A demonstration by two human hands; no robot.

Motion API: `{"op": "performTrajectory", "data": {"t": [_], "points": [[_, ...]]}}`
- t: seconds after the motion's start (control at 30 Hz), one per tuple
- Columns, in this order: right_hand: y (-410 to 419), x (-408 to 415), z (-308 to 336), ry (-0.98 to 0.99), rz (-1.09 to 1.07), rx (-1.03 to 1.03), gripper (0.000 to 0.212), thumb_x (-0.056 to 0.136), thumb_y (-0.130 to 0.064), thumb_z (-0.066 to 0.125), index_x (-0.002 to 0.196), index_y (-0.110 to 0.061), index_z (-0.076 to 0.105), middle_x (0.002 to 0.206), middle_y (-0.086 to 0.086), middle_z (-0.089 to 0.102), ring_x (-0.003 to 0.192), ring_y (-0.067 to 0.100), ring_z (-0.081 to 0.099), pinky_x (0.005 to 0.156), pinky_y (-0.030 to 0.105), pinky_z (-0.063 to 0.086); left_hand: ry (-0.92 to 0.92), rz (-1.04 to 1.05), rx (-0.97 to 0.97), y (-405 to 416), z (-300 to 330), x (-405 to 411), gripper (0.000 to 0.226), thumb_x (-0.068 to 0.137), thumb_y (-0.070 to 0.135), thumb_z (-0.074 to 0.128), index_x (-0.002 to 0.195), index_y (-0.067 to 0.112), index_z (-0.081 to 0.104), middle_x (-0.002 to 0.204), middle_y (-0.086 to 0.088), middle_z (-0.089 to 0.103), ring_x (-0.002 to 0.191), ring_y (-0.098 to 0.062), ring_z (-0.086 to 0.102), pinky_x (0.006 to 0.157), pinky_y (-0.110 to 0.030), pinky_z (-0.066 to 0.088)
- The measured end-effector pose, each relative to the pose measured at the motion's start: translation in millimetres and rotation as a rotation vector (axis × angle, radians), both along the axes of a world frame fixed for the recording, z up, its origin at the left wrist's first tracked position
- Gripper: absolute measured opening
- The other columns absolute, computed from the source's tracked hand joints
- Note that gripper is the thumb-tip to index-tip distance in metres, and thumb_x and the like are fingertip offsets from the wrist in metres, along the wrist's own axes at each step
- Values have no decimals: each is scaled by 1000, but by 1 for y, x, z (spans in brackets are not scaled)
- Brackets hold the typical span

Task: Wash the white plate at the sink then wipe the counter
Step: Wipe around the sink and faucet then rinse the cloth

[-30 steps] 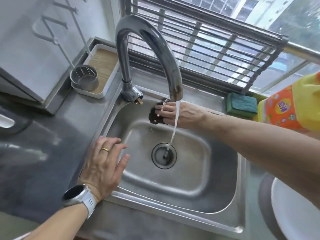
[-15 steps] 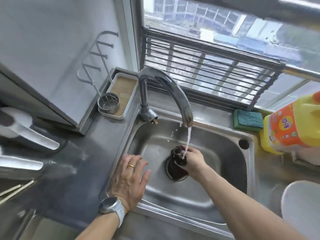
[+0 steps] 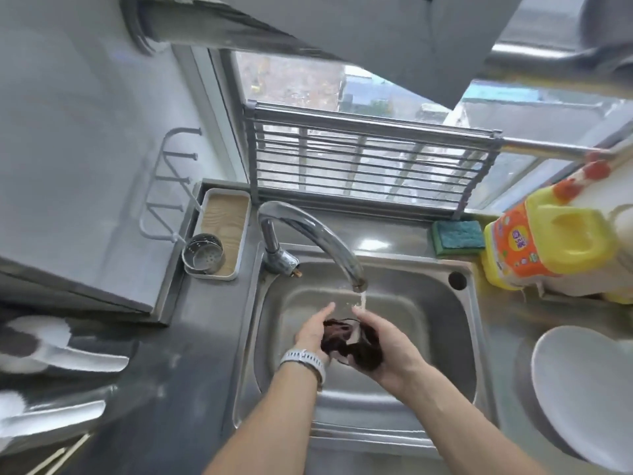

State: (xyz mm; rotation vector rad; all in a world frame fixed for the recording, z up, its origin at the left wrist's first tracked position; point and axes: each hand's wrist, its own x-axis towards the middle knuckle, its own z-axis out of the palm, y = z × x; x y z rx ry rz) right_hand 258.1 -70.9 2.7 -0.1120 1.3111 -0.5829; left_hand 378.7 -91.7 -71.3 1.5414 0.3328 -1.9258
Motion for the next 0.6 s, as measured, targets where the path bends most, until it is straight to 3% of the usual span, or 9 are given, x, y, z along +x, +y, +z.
{"op": "performTrajectory", "data": {"t": [0.1, 0.17, 0.27, 0.33, 0.4, 0.5, 0.6], "points": [[1, -19, 5, 126, -5, -77, 4, 81, 0, 69, 79, -2, 68, 69, 16, 60, 56, 21, 63, 55, 29, 56, 25, -168, 9, -5, 0, -17, 13, 93, 8, 64, 105, 1, 64, 90, -19, 68, 67, -29, 64, 54, -34, 56], [1, -41, 7, 259, 35, -98, 13, 77, 10, 61, 73, -3, 64, 58, 14, 56, 51, 20, 59, 67, 37, 60, 55, -210, 21, -8, 0, -28, 5, 95, 4, 60, 99, 4, 61, 93, -20, 66, 76, -34, 64, 64, -41, 59], [-1, -77, 4, 466, 13, -62, 29, 75, 13, 46, 87, 0, 70, 67, 15, 63, 65, 25, 63, 74, 47, 62, 44, -206, 11, -9, 0, -41, 23, 89, -5, 64, 111, 1, 59, 118, -28, 68, 105, -42, 68, 98, -58, 53], [-7, -94, -2, 562, -51, -12, 36, 76, 10, 42, 91, -2, 72, 83, 17, 67, 79, 30, 67, 67, 46, 63, -73, -220, -22, -7, -1, -48, 34, 80, -10, 72, 111, 1, 63, 101, -21, 72, 90, -36, 72, 93, -59, 56], [-18, -102, -9, 604, -60, -3, 24, 84, 6, 48, 89, -2, 70, 86, 16, 65, 80, 30, 66, 61, 42, 63, -210, -236, -58, -6, -2, -50, 40, 70, -5, 81, 108, -3, 68, 89, -15, 73, 78, -29, 72, 87, -54, 60], [-33, -99, -24, 644, -3, -44, 10, 90, -2, 60, 87, -2, 69, 89, 17, 63, 83, 29, 64, 57, 39, 63, -418, -316, -103, -5, -7, -35, 48, 48, 17, 86, 91, 3, 70, 94, -17, 76, 87, -32, 75, 87, -49, 61], [-43, -79, -31, 636, 64, -114, 1, 82, -3, 74, 82, -2, 74, 80, 18, 68, 73, 24, 66, 66, 36, 63, -463, -344, -73, -3, -13, -9, 56, 50, 21, 88, 99, 3, 68, 101, -21, 75, 93, -36, 74, 85, -54, 61]]}}
